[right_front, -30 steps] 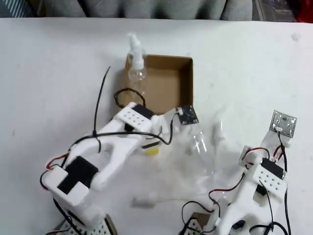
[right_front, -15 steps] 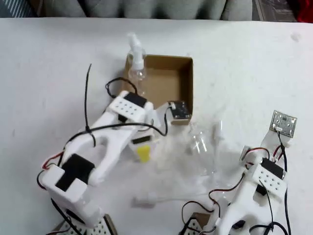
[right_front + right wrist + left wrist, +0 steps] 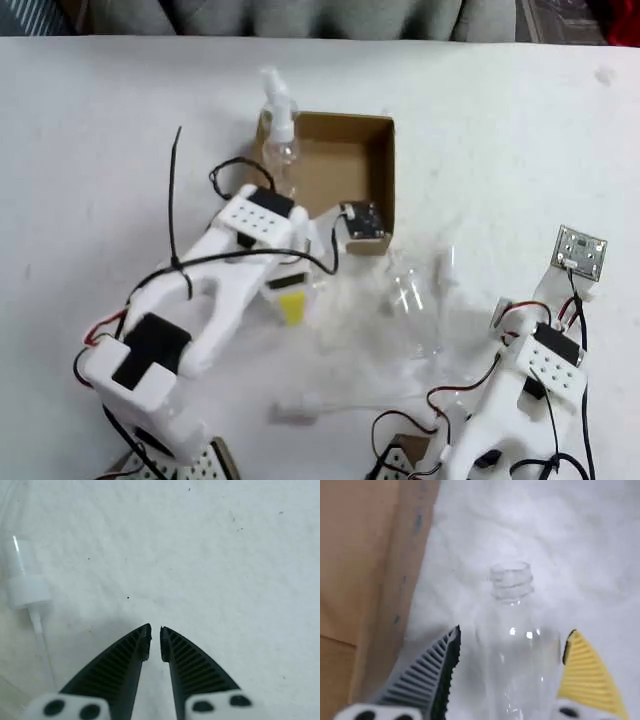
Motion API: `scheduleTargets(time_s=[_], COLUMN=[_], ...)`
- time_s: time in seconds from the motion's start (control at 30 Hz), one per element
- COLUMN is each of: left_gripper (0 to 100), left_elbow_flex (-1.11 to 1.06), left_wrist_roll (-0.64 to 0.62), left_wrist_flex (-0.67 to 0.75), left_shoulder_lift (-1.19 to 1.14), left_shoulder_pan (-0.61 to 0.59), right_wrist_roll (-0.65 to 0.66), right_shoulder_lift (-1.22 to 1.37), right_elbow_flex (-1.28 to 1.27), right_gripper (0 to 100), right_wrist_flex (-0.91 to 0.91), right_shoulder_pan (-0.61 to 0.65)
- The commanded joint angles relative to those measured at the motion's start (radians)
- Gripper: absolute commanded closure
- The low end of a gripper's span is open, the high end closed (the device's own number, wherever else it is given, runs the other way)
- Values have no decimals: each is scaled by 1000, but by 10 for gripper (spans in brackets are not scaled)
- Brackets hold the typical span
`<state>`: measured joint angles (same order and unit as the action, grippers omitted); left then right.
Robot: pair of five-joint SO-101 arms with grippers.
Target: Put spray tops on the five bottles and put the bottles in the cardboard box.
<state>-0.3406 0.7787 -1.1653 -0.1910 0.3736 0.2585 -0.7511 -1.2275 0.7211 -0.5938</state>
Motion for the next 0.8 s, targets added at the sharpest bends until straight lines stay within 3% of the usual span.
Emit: scheduleTargets(time_s=[0.0, 0.17, 0.43, 0.5, 0.77], left_gripper=[699, 723, 980, 974, 980], left_elbow_flex=[-48, -64, -77, -98, -106], left_wrist_roll=[0, 0, 2, -2, -252], left_wrist_flex=[100, 120, 124, 123, 124], left_shoulder_lift=[5, 5, 4, 12, 18], left_shoulder_pan=[13, 5, 15, 13, -74], right_wrist_roll=[-3, -3, -3, -3, -3], right_shoulder_lift=[1, 1, 1, 1, 1], right_elbow_flex=[5, 5, 5, 5, 5], right_gripper=[981, 981, 981, 981, 981], right_wrist_flex=[-16, -16, -16, -16, -16], right_shoulder_pan=[-7, -7, -7, -7, -7])
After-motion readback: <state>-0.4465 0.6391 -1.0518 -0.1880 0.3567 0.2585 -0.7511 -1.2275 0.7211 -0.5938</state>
